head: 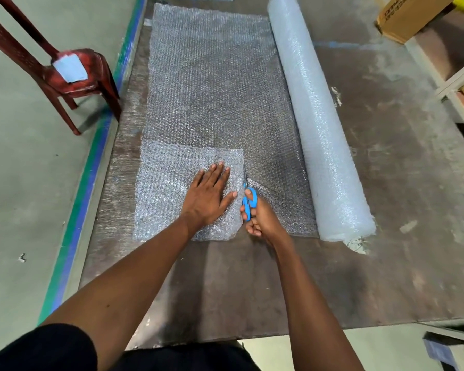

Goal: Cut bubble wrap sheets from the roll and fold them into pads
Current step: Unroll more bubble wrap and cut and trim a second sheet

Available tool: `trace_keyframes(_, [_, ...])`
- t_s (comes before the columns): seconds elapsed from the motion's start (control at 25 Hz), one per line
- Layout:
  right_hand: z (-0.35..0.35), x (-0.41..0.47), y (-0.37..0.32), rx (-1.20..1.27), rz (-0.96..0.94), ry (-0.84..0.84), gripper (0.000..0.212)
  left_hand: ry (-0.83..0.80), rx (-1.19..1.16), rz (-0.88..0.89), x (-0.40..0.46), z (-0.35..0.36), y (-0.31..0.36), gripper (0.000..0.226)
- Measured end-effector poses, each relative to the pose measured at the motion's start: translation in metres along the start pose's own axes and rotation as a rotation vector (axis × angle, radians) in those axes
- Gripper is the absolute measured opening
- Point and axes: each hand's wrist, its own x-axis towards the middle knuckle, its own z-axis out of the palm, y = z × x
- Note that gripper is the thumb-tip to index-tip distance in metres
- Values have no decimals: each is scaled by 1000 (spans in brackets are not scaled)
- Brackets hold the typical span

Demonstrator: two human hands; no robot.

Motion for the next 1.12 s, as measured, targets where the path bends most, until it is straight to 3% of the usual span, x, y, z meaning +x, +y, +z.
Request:
trace_keyframes(0.2, [1,1,7,39,-30,-5,63,128,-50,136,-1,-2,11,63])
trace_keyframes(0.32, [3,-1,8,61,-10,-12,57,169,-175,40,1,0,21,46])
trace_keyframes(0.4, [2,-2,9,65,6,-7,58,171,-89,0,1,3,23,38])
trace_keyframes(0.56, [0,-2,8,53,6,-17,60,178,-17,-39,-2,10,27,48])
trace_keyframes(0.68, [-2,0,6,56,5,-31,64,204,-112,-55,-1,8,30,50])
trace_keyframes(0.84, [0,1,5,67,-9,-29,61,252,-190,-130,14,-1,34,38])
trace_keyframes(1.0, [1,1,7,68,-23,-38,63,187,-234,-268,33,-13,42,44])
trace_keyframes(1.12, [1,-1,8,51,-23,-39,61,142,-372,-302,42,-14,39,27])
